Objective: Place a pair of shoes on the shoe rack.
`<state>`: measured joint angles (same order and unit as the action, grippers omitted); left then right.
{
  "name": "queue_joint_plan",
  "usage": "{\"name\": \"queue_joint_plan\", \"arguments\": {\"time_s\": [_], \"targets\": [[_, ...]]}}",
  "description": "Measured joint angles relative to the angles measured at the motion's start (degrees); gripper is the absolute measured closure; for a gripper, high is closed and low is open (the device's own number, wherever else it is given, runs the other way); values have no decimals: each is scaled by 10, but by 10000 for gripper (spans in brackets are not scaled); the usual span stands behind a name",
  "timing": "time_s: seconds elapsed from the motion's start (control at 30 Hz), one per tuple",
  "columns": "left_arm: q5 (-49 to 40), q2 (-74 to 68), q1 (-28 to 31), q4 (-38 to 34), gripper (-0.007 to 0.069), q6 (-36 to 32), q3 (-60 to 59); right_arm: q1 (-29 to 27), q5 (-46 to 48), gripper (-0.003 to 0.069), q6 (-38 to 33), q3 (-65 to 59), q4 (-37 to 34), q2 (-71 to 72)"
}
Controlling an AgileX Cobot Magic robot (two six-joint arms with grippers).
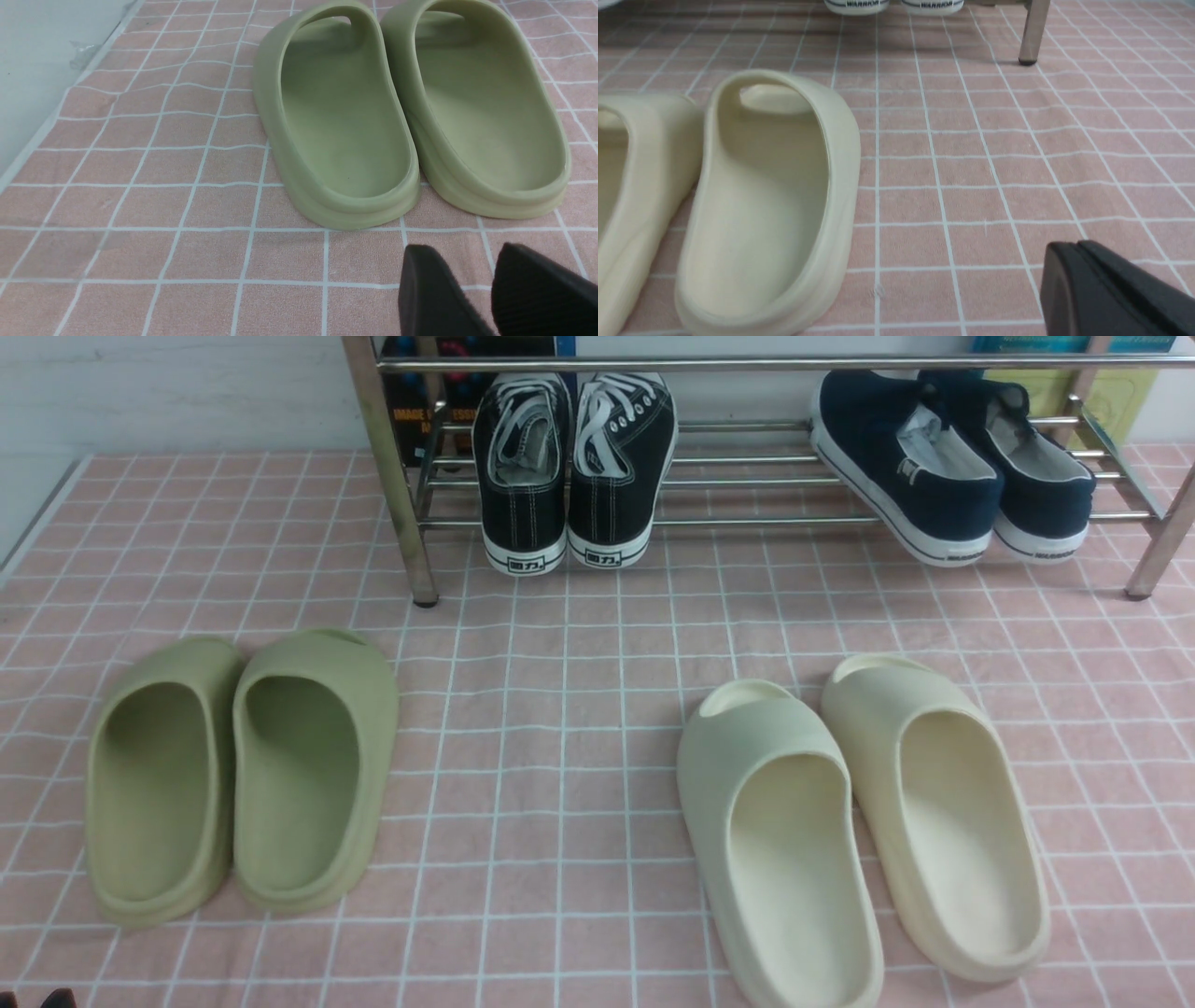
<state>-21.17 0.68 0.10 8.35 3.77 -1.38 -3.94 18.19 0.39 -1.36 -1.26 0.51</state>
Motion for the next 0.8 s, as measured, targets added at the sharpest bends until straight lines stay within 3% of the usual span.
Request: {"name": "queue_joint_plan", "arguments": {"time_s": [0.8], "targets": [[0, 0, 0, 0, 386, 0, 0, 0, 25, 666, 2, 4, 5, 0]]}}
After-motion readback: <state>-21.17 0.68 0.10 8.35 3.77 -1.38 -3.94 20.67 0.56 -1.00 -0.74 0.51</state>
